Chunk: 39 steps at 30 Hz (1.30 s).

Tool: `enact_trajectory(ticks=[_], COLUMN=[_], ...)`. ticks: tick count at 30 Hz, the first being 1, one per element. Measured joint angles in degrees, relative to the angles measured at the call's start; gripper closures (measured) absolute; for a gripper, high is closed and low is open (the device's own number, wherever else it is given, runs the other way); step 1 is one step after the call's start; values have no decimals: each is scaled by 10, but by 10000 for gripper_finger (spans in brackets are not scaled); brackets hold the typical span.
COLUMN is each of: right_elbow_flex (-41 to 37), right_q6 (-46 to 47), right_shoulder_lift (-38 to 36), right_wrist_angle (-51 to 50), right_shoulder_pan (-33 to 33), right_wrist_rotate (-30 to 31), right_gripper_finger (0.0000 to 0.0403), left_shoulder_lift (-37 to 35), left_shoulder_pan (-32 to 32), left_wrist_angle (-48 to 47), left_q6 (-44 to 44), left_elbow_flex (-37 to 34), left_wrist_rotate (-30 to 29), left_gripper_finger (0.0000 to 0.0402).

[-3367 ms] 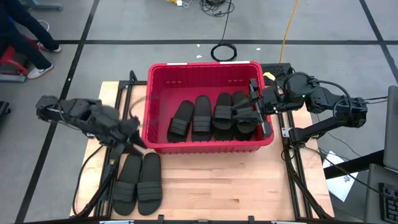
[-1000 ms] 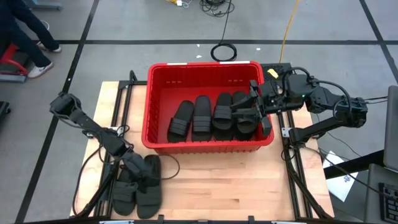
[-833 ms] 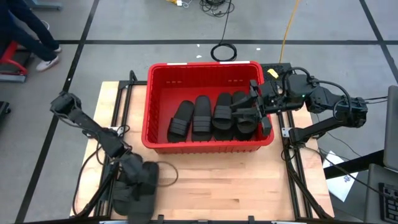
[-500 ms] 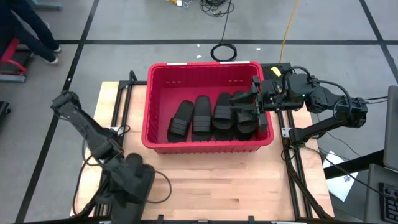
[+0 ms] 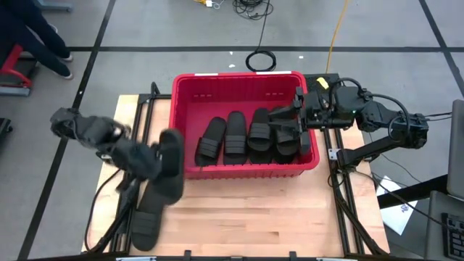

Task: Pick and place slides into bin
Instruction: Put the black slide into the red bin

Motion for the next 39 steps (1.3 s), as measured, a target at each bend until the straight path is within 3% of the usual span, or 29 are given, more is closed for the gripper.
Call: enact_trajectory(ticks=[4, 9, 14, 18, 24, 31, 39], right_elbow_flex=[0, 0, 0, 0, 0, 0, 0], right_q6=[-36, -66, -103, -103, -106, -70, -47], right_shoulder_lift=[0, 1, -2, -13, -15, -12, -12], right_wrist_angle=[0, -9, -52, -79, -131, -158, -168], right_shoulder_pan=[0, 0, -4, -19, -36, -38, -38], right_wrist_rotate=[-44, -21, -11, -13, -6, 32, 32], right_gripper_finger=[280, 280, 280, 301, 393, 400, 402], left_shoulder_lift=[5, 30, 94, 175, 311, 424, 484], left_shoulder_pan=[109, 249, 369, 399, 428, 503, 545], left_wrist_angle=[-1, 26, 74, 80, 38, -35, -25], left_q6=[44, 104, 145, 194, 319, 422, 442], left_elbow_flex=[52, 102, 123, 151, 254, 388, 370], left_wrist_rotate=[-22, -39, 34, 112, 161, 177, 261], left_gripper_finger=[400, 400, 400, 400, 401, 401, 401])
